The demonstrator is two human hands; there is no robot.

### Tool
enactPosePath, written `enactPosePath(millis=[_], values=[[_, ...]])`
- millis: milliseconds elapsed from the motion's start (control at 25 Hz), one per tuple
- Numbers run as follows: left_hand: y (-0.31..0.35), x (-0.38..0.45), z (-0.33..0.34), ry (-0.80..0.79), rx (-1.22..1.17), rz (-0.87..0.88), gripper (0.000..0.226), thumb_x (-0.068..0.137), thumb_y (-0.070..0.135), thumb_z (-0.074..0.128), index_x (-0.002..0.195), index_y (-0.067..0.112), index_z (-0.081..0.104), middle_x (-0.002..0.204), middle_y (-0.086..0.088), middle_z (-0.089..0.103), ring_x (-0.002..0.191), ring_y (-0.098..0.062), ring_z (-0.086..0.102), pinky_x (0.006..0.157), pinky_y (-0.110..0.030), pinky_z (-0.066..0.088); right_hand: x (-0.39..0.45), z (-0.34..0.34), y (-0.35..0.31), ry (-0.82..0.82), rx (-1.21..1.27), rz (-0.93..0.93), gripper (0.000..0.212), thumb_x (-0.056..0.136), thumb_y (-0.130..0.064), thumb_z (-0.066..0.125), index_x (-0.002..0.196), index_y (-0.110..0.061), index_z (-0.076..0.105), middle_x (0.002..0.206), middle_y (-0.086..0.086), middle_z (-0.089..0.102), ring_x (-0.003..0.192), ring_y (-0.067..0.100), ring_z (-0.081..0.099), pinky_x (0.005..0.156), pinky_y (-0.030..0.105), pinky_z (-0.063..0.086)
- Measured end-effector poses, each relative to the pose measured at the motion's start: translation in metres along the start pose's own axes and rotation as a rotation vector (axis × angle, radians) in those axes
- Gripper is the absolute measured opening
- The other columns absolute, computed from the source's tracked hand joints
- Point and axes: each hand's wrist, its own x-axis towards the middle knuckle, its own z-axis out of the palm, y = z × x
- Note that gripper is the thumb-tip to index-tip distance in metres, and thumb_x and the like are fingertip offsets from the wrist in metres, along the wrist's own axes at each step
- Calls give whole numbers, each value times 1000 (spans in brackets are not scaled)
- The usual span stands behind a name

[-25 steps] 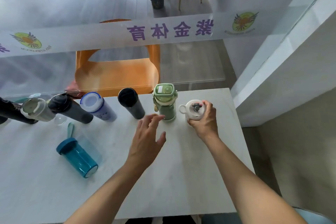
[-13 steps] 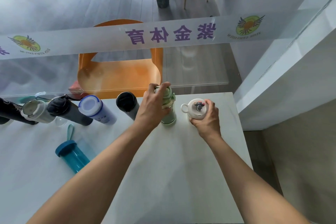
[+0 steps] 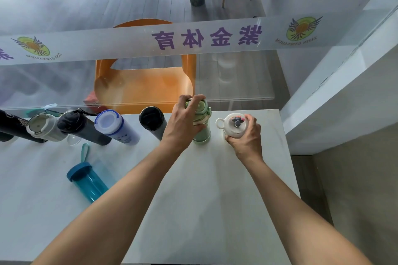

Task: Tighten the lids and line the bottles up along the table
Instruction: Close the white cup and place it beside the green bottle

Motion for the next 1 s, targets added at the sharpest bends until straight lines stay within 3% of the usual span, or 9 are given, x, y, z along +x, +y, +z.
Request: enactPosePath(millis=[400,640,840,1000], values=[[-2,-5,2,-32,43,-21,73,73,20,80,135,33,44,134,-6,40,110,-34,49,84,-31,40,-5,4,-5,22,-15,17,89,64,-27,88,136,-24,37,128,7,49,118,24,45,86,28,39],[-1,-18,-16,-81,79,1,90,80,24,74,152,40,21,151,-8,29,126,-35,39,99,-43,42,-34,0,2,65,-60,118,106,68,-25,87,152,-21,23,147,12,41,136,29,40,107,44,44],[-26,-74,-46,9,50,28,70,83,22,66,145,31,36,146,-5,38,120,-31,44,102,-41,42,-87,20,-10,105,-91,161,78,80,-24,74,146,-16,32,135,19,49,124,35,48,102,46,45],[-87,-142,-73,18,58,-57,50,88,23,61,136,26,47,135,1,47,116,-24,48,98,-32,42,-136,68,-40,-8,-87,184,55,87,-22,66,136,-17,43,129,14,52,118,31,55,98,41,47]])
